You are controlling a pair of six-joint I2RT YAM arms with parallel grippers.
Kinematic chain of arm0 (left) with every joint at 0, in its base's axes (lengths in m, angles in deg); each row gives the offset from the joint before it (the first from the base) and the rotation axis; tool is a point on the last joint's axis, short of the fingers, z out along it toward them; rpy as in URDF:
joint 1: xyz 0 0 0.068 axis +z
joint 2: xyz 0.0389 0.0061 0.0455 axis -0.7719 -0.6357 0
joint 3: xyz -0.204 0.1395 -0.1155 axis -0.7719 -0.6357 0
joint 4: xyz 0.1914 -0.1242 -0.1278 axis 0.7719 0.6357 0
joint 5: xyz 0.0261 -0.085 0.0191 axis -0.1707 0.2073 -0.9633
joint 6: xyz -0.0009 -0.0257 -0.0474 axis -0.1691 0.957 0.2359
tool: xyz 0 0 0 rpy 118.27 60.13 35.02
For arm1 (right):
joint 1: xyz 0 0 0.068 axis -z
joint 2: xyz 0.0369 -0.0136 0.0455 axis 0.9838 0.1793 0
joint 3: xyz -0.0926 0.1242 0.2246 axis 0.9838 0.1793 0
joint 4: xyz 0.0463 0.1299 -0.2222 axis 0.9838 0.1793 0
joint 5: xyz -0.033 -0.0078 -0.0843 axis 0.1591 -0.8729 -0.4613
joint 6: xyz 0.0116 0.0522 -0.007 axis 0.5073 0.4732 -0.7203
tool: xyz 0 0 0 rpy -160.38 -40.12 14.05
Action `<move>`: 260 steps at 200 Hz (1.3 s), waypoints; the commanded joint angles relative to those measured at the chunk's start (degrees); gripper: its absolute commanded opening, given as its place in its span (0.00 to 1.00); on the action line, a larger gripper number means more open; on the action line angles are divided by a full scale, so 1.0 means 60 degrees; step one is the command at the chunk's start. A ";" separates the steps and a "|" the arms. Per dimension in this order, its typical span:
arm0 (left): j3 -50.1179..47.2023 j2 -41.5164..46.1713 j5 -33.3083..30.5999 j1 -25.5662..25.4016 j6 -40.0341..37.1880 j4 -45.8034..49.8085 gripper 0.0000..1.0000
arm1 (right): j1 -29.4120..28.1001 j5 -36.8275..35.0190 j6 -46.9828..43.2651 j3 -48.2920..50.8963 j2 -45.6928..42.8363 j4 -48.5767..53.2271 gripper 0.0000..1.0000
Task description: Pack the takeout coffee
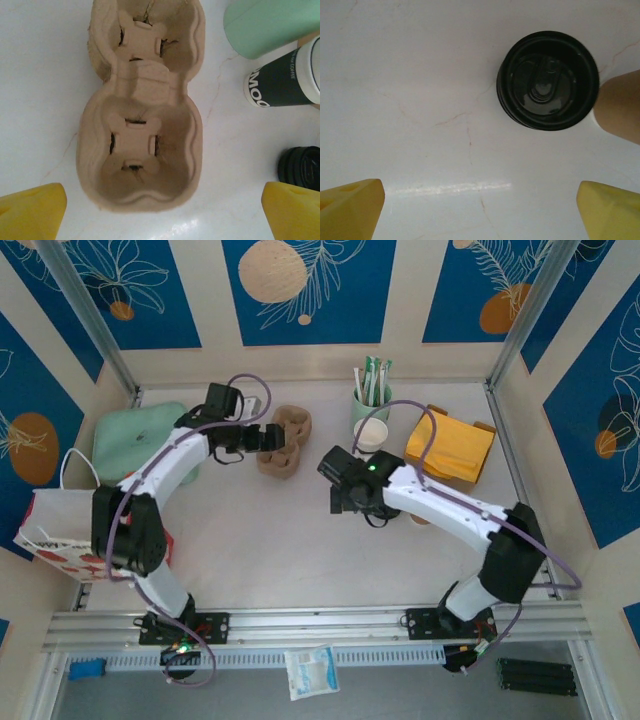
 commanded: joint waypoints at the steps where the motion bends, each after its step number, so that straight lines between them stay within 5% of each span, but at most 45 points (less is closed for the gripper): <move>1: 0.0553 -0.0570 0.0377 0.0072 -0.0229 -0.0139 1.00 | -0.0061 0.0284 0.0265 -0.0298 0.0366 -0.0176 0.99; 83: 0.0773 -0.1763 0.0764 0.0017 -0.0237 -0.0477 1.00 | 0.0573 0.4272 -0.1277 0.2030 -0.1374 -0.3805 0.99; 141: -0.0076 -0.1355 0.1445 -0.0492 -0.0461 -0.0478 1.00 | 0.1806 0.5478 -0.1398 0.2827 -0.2200 -0.4526 0.99; 207: -0.2235 0.0486 0.1390 -0.1589 0.0463 -0.1265 0.99 | 0.2428 0.6468 -0.1006 0.2884 -0.2186 -0.5147 0.99; 260: -0.3832 0.3038 0.0207 -0.1613 0.1711 -0.1355 0.99 | 0.2636 0.6958 -0.0729 0.2351 -0.1631 -0.5452 0.97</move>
